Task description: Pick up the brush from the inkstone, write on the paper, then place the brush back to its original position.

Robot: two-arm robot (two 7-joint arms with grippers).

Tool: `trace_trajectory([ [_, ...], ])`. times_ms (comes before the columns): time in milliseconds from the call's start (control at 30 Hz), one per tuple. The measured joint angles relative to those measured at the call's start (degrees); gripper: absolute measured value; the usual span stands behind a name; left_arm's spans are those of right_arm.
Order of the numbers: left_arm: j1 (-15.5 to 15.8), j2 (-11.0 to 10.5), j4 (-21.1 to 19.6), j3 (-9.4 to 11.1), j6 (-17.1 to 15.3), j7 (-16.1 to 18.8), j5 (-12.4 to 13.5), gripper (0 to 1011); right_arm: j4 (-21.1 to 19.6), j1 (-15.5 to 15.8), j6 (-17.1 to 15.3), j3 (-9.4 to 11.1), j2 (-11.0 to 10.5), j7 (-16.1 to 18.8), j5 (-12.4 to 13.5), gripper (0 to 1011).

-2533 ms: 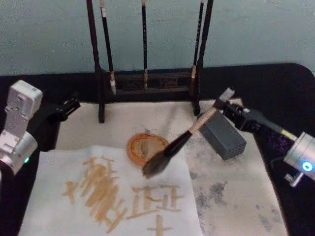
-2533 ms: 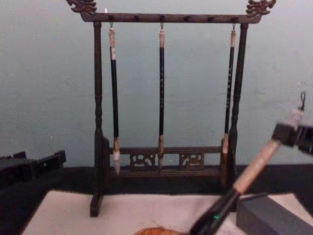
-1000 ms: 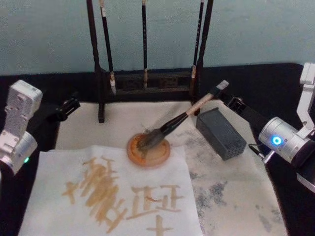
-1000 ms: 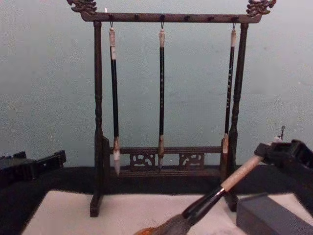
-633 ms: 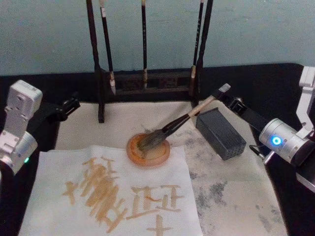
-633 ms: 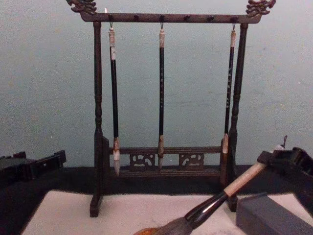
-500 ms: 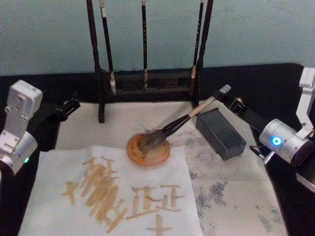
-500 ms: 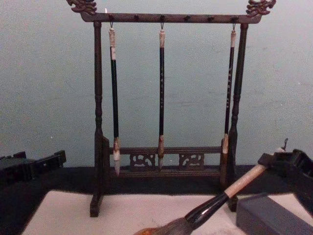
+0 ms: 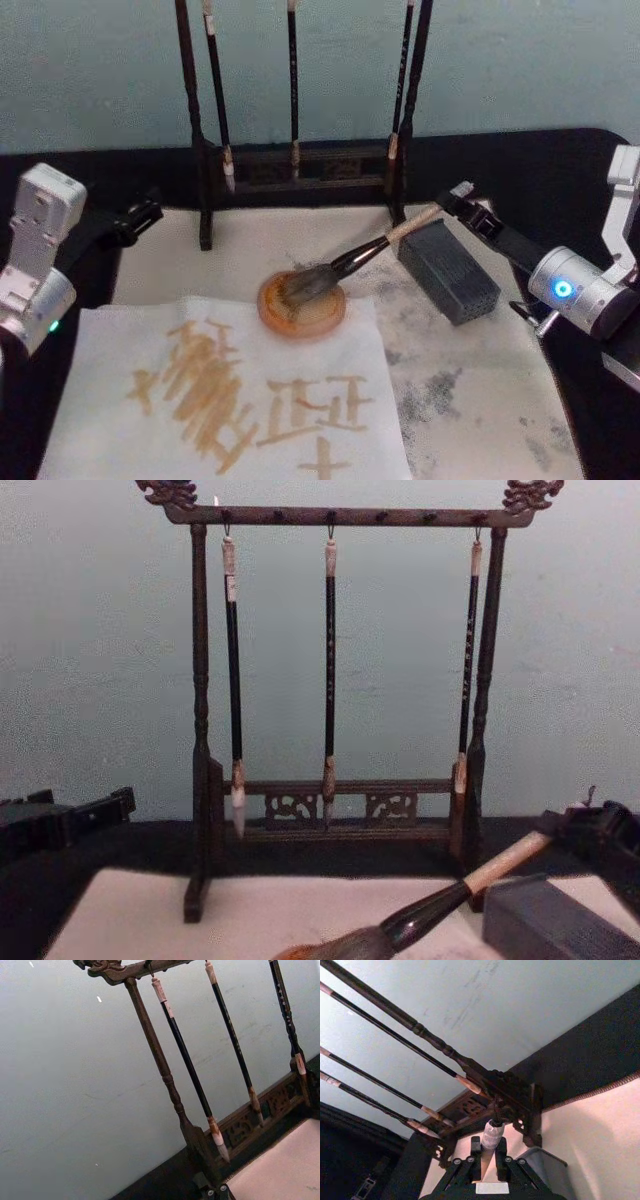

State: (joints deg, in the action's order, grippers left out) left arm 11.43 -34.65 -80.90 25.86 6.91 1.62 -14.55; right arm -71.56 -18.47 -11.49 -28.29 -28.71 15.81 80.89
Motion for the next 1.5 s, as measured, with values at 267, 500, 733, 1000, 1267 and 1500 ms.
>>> trace_trajectory([
  [267,0.00,0.00,0.00,0.00,0.00,0.00,0.00,1002,0.78,-0.31,-0.61,-0.03,0.07,-1.05,0.78,163],
  [500,0.00,0.00,0.00,0.00,0.00,0.00,0.00,1002,1.22,-0.53,-1.17,-0.22,0.06,-2.13,1.66,163],
  [733,0.00,0.00,0.00,0.00,0.00,0.00,0.00,1002,1.56,-0.74,-1.87,-0.33,-0.17,-3.46,2.66,164],
  [1000,0.00,0.00,0.00,0.00,0.00,0.00,0.00,1002,2.49,-1.26,-2.89,-0.78,-0.33,-4.47,4.43,164],
  [1267,0.00,0.00,0.00,0.00,0.00,0.00,0.00,1002,3.12,-1.66,-3.20,-1.34,-0.39,-5.17,5.71,164],
  [1500,0.00,0.00,0.00,0.00,0.00,0.00,0.00,1002,3.34,-1.89,-3.35,-1.64,-0.54,-5.44,6.21,164],
])
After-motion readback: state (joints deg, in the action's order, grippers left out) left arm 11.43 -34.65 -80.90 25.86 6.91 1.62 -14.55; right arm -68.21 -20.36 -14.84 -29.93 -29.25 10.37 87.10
